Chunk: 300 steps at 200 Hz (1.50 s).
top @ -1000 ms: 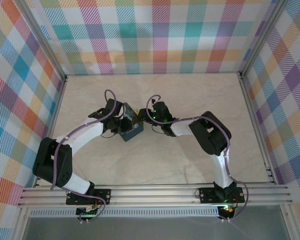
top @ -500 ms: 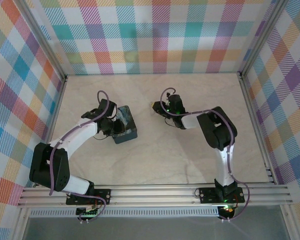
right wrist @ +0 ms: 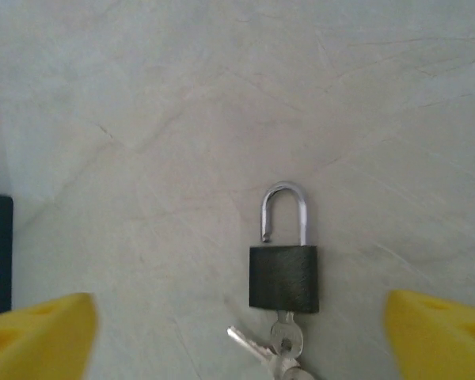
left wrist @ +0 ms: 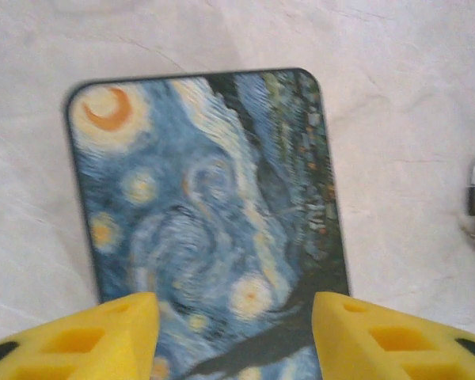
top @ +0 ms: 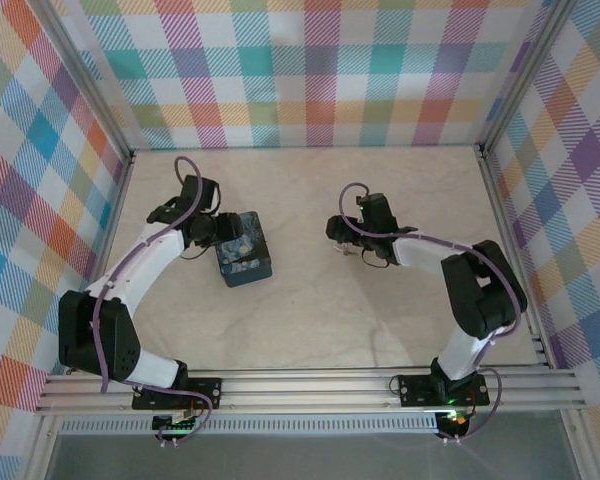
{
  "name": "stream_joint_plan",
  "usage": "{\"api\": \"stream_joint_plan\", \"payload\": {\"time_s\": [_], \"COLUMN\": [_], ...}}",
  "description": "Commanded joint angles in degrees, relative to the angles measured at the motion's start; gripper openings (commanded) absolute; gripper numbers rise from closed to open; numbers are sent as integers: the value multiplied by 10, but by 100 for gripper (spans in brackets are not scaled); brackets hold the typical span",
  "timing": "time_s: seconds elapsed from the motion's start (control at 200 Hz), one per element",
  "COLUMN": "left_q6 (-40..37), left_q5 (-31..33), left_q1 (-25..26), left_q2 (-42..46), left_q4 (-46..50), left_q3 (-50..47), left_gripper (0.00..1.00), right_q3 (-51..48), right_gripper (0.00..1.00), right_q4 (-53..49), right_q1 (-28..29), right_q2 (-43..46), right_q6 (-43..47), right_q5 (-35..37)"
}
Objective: Unlock the padlock with the key
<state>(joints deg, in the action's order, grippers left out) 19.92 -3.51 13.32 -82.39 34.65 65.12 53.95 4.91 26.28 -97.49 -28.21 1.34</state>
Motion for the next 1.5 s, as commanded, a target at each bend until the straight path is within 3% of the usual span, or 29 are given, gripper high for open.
{"api": "stream_joint_plan", "payload": {"time_s": [0.0,0.015,0.035,0.12,0.22,0.36,0.49,0.62,0.655,0.715,0.765,0.79,0.83,0.92,0.95,0.97,0.995,1.04,1.09,1.495], "left_q6": [3,2,4,3,-61,-141,-141,-137,-147,-175,-181,-191,-194,-208,-202,-199,-202,-201,-203,-202], "left_q5": [64,75,92,170,236,312,291,275,271,242,219,208,183,170,171,170,171,171,173,166], "left_q1": [-33,-36,-40,-55,-62,-69,-70,-70,-72,-73,-78,-78,-77,-78,-77,-78,-77,-78,-77,-80], "left_q2": [33,37,44,69,100,92,85,41,26,-5,-42,-58,-48,-84,-74,-67,-73,-70,-74,-71], "left_q4": [-37,-44,-61,-135,-278,-379,-498,-623,-663,-702,-722,-756,-729,-869,-824,-798,-829,-814,-829,-818], "left_q3": [-23,-29,-42,-98,-194,-285,-360,-389,-390,-383,-375,-380,-378,-429,-421,-412,-417,-415,-418,-416], "left_gripper": [79,96,100,100,100,100,100,100,100,100,100,100,100,100,100,100,100,100,100,100], "right_q3": [19,20,21,26,-17,-100,-165,-296,-293,-329,-348,-343,-328,-329,-333,-329,-320,-324,-311,-308], "right_gripper": [100,100,100,100,100,100,100,100,100,100,100,100,100,100,100,100,100,100,100,100], "right_q4": [-65,-68,-74,-103,-76,-36,-16,204,191,298,379,380,377,465,512,481,436,478,428,432], "right_q1": [2,3,3,1,-19,-97,-171,-224,-241,-249,-259,-262,-271,-271,-271,-273,-275,-275,-276,-275], "right_q2": [37,40,44,60,104,182,225,239,245,245,225,215,197,110,81,88,107,89,102,97], "right_q6": [75,80,83,116,175,226,239,245,240,265,271,265,256,271,264,261,262,266,270,269], "right_q5": [9,8,11,63,145,142,115,81,58,34,14,17,-2,-52,-46,-45,-47,-58,-62,-62]}}
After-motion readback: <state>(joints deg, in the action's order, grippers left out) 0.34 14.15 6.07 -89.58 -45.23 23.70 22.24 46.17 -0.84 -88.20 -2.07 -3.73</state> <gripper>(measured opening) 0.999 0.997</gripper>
